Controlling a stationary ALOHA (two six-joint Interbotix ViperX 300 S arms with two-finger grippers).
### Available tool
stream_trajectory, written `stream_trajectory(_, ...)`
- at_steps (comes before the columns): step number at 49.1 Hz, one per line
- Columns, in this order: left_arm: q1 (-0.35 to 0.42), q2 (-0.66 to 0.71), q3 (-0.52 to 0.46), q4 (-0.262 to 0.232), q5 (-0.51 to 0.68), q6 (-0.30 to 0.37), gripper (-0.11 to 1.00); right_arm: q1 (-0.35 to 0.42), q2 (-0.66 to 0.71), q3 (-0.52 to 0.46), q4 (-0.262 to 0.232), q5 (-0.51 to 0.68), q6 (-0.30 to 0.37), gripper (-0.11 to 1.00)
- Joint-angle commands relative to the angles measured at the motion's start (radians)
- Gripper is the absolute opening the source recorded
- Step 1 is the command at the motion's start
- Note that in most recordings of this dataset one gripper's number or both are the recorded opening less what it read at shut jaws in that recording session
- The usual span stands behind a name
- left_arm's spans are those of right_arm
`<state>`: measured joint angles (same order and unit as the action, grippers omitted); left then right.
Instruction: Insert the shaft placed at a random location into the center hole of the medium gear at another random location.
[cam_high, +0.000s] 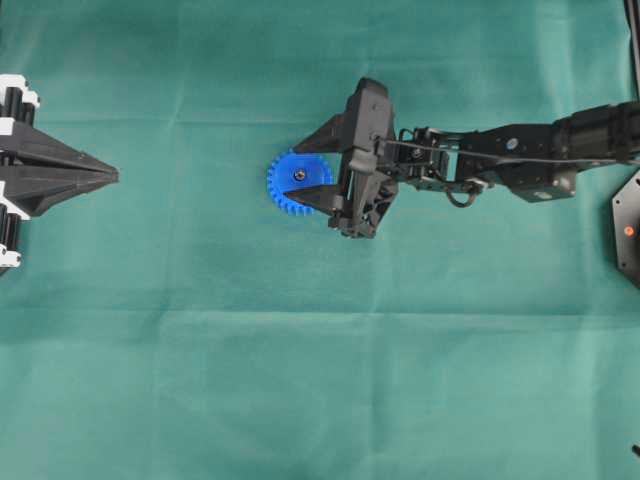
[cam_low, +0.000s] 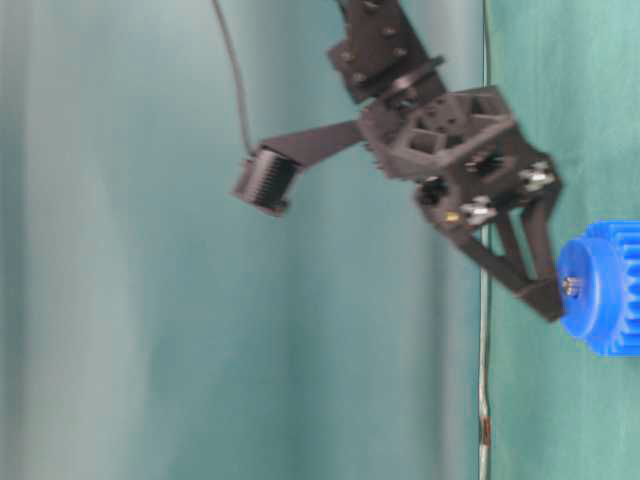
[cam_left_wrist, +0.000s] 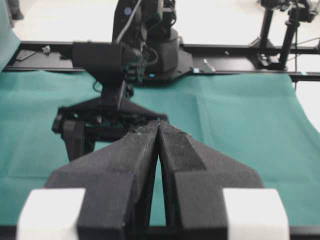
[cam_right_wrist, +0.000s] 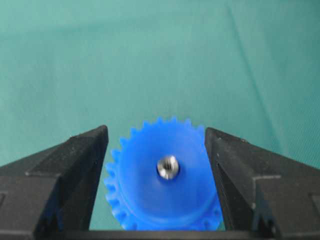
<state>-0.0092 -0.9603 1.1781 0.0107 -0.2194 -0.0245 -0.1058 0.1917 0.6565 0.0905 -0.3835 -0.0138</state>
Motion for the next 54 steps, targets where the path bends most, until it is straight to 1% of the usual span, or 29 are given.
stream_trajectory(1, 0.002, 0.006, -0.021, 0.002, -0.006, -0.002, 0.00, 0.003, -0.064, -0.011, 0.000, 0.012, 0.000, 0.78)
stream_trajectory(15, 0.002, 0.008, -0.021, 0.003, -0.006, -0.002, 0.00, 0.003, -0.141, -0.008, 0.002, 0.061, 0.000, 0.78)
stream_trajectory(28, 0.002, 0.006, -0.021, 0.003, -0.006, -0.002, 0.00, 0.003, -0.161, -0.002, 0.000, 0.067, 0.000, 0.77)
stream_trajectory(37, 0.002, 0.006, -0.021, 0.003, -0.005, -0.003, 0.00, 0.005, -0.206, 0.043, 0.002, 0.061, 0.003, 0.77)
stream_trajectory(54, 0.002, 0.008, -0.021, 0.003, -0.005, -0.012, 0.00, 0.003, -0.342, 0.156, 0.003, 0.066, 0.005, 0.77)
